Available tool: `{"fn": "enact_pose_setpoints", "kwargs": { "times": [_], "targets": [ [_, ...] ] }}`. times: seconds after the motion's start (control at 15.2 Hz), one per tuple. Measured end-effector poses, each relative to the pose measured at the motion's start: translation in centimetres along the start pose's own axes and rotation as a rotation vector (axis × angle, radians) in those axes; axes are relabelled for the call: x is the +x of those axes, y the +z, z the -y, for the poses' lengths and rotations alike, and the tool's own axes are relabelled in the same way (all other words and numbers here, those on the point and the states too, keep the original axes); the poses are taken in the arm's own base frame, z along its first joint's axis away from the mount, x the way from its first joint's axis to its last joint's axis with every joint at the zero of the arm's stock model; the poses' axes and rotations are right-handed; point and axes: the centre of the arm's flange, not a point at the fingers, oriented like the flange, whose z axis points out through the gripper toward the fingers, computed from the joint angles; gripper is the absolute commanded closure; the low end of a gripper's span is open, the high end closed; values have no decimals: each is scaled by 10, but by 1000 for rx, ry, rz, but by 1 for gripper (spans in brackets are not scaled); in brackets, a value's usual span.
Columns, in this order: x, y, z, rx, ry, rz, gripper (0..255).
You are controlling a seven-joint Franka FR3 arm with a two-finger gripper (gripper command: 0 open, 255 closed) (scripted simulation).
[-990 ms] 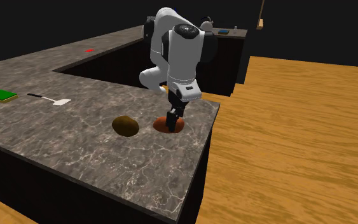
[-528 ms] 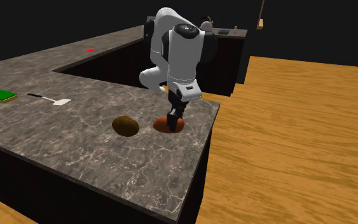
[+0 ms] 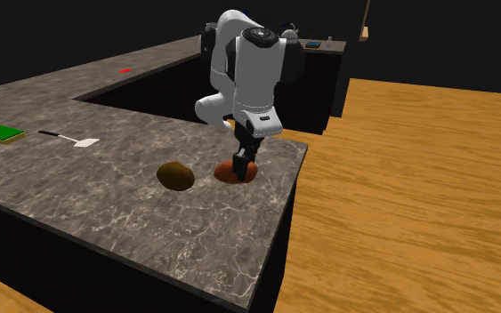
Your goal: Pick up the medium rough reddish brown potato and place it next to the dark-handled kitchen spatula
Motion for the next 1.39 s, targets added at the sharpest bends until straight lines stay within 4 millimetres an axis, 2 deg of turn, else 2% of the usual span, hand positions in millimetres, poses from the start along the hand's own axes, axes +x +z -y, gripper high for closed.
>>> {"fn": "enact_pose_setpoints", "kwargs": {
  "times": [1.39],
  "targets": [
    [-12,-109,9,0,1,0,255]
  ]
}}
